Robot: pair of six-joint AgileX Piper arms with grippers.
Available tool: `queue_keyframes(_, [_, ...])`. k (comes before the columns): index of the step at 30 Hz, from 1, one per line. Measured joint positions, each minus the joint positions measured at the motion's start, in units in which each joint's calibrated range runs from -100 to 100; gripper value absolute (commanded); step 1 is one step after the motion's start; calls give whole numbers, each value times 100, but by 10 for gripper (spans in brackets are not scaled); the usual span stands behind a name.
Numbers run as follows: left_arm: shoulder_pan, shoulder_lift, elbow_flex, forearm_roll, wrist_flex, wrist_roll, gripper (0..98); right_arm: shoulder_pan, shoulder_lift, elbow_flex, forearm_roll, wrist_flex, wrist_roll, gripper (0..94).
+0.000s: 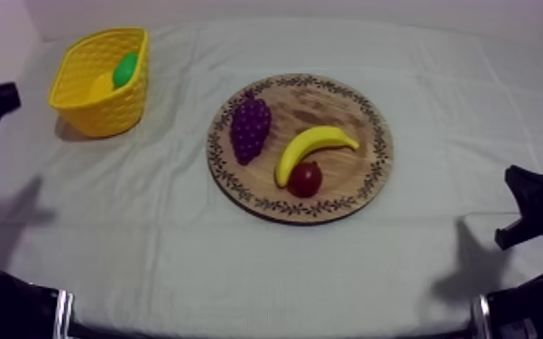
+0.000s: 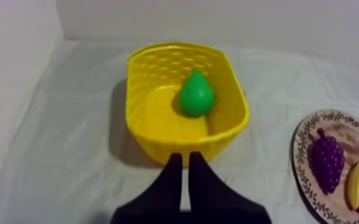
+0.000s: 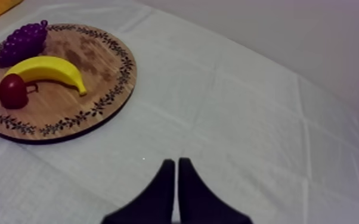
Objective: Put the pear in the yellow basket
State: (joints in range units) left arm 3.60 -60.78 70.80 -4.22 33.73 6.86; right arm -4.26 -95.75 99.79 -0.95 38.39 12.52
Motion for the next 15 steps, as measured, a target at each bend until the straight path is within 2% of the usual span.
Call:
queue_keyframes(6, [43, -1252, 1490, 58, -521, 4, 1, 0, 0, 0, 0, 0, 0, 3])
queue_keyframes(9, [77, -1846, 2127, 57, -590, -4, 0, 0, 0, 0, 0, 0, 0, 3])
queue_keyframes(15, [64, -2850, 2840, 208, -223, -322, 0, -3, 0, 0, 0, 0, 0, 3])
